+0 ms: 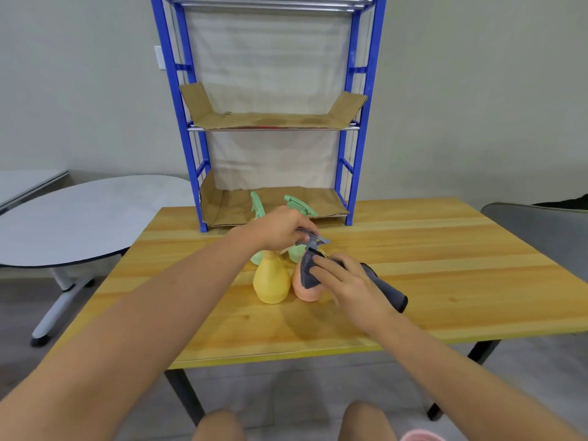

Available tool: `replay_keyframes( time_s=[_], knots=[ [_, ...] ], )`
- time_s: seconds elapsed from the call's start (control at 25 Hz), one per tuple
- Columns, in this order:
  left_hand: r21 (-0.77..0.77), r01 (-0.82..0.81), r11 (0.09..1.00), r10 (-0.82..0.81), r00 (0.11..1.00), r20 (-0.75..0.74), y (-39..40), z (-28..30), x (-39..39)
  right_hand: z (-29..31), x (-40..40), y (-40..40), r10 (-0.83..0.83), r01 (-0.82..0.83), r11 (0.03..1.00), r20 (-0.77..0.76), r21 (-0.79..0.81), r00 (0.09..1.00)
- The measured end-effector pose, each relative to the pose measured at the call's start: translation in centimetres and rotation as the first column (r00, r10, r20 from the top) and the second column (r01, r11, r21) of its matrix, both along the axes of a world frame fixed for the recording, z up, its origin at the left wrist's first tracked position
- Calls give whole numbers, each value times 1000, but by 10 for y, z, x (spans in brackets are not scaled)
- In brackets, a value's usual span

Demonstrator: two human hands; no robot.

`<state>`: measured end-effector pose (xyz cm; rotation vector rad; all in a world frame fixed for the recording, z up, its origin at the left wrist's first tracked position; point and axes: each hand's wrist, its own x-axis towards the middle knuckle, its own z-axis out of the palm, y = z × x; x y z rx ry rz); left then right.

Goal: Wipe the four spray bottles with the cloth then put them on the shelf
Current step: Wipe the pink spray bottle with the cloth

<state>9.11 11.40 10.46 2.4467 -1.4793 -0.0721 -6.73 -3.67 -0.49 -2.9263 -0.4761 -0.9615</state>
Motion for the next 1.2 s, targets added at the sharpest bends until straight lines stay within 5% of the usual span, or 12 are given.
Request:
replay_keyframes(
  time_s=[0.24, 0.4, 0.64, 0.88, 1.08, 1.2],
  knots=[
    [-66, -9, 998, 5, 998, -56, 8, -3, -16, -8, 6, 13, -28, 21, 996, -79, -84, 996],
    [-135, -17, 991, 9, 998, -64, 10, -11, -20, -43, 1, 17, 82, -107, 960, -103, -260, 991],
    [-143, -33, 989, 21, 996, -84, 13, -12, -22, -1, 14, 18, 9, 5, 976, 63, -216, 998],
    [-169, -59, 984, 41, 993, -107, 12, -17, -20, -52, -9, 20, 74, -110, 878, -94, -466, 993],
    [-180, -49, 983, 33, 995, -91, 12, -18, -18, -7, 14, 9, 61, -36, 966, 91, -257, 994],
    [-184, -65, 981, 45, 993, -108, 11, -18, -18, -29, 10, 7, 113, -83, 944, 77, -320, 991]
  ],
)
